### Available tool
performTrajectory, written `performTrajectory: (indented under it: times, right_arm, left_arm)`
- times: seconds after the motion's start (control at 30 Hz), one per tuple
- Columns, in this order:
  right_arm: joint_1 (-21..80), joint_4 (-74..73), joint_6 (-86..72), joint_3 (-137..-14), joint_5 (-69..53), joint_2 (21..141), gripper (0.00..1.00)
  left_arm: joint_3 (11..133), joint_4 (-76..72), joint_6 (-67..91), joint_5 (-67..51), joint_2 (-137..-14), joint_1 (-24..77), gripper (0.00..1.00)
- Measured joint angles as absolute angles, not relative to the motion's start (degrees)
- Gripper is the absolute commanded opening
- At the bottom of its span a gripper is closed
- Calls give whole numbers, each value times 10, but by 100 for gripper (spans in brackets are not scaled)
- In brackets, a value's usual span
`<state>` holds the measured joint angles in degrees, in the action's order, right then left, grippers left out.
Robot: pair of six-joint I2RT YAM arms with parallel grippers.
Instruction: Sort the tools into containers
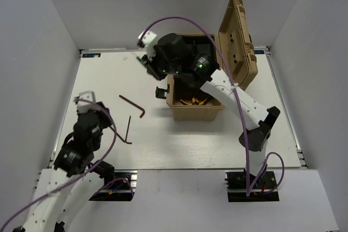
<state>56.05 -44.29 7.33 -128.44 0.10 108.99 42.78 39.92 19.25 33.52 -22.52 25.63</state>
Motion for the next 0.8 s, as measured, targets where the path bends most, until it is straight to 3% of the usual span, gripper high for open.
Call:
performTrajectory:
  times: [0.13, 0.17, 0.37, 0.73, 0.8]
  right_arm:
    - [509, -391, 69, -1239, 119, 1067, 0]
    - [493, -380, 67, -1222, 140, 1064, 0]
    - [410, -367, 40, -1171, 183, 1088, 0]
    - [367, -357, -33, -1178, 149, 1195, 0]
    - [357, -362, -43, -1178, 133, 1208, 11]
  left_arm:
    - [429, 382, 183, 297, -361, 256, 60]
    - [429, 380, 183, 287, -398, 256, 65]
    - [428, 381, 181, 239, -550, 248, 82]
    - [428, 385, 203, 203, -660, 244, 87]
    - [428, 386, 206, 196, -679, 241, 87]
